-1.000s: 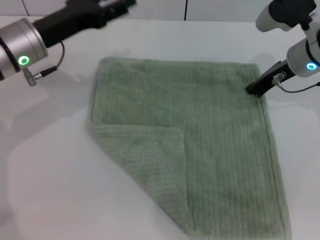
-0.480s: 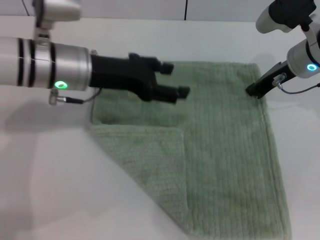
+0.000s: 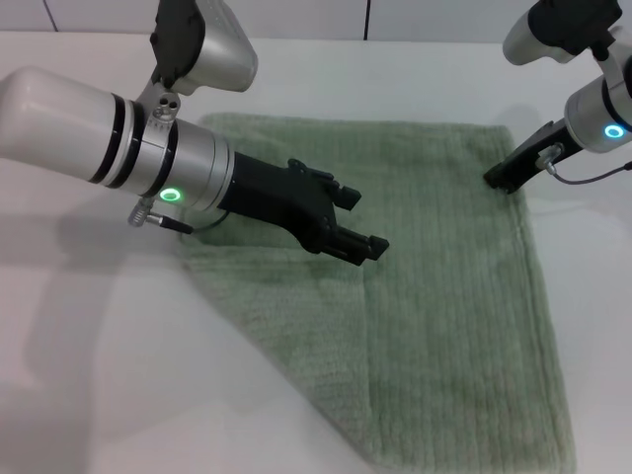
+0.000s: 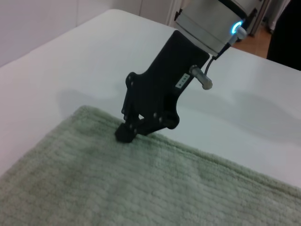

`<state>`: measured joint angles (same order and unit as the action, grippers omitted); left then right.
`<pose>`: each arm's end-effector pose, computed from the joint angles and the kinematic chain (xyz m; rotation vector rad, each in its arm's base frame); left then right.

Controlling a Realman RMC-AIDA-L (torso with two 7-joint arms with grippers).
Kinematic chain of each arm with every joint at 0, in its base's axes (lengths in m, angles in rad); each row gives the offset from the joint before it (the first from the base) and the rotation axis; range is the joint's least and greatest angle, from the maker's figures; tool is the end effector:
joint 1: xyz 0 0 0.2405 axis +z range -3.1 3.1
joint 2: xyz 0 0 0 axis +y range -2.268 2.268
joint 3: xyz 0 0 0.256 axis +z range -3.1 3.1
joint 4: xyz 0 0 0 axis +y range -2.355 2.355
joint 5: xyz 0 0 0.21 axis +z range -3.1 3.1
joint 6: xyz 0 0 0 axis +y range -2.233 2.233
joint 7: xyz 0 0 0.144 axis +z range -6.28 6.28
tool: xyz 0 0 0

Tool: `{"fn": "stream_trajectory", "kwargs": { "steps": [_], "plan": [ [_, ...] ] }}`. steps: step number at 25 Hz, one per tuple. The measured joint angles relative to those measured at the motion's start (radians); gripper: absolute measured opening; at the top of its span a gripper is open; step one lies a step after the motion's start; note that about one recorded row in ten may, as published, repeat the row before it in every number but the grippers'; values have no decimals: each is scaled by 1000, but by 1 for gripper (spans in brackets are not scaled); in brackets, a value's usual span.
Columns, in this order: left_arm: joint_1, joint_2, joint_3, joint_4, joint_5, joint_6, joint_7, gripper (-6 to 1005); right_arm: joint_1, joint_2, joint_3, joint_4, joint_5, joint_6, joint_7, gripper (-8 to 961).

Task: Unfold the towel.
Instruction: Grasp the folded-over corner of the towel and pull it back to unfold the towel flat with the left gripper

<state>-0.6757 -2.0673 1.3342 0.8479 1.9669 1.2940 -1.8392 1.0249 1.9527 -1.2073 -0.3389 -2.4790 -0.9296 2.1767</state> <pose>-0.1724 0.3655 -0.0571 -2.9835 -0.5434 -0.2062 0.2288 0.4481 -0.0277 -2.5181 0.8199 -0.4355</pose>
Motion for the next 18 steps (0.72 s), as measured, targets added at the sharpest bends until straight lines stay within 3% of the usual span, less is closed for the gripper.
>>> {"fn": "stream_trajectory", "kwargs": {
  "steps": [18],
  "plan": [
    [-6,-4,88,-57,6,-113,-3,797,4,0,-5,1,0,-5,0,-1]
  ]
}}
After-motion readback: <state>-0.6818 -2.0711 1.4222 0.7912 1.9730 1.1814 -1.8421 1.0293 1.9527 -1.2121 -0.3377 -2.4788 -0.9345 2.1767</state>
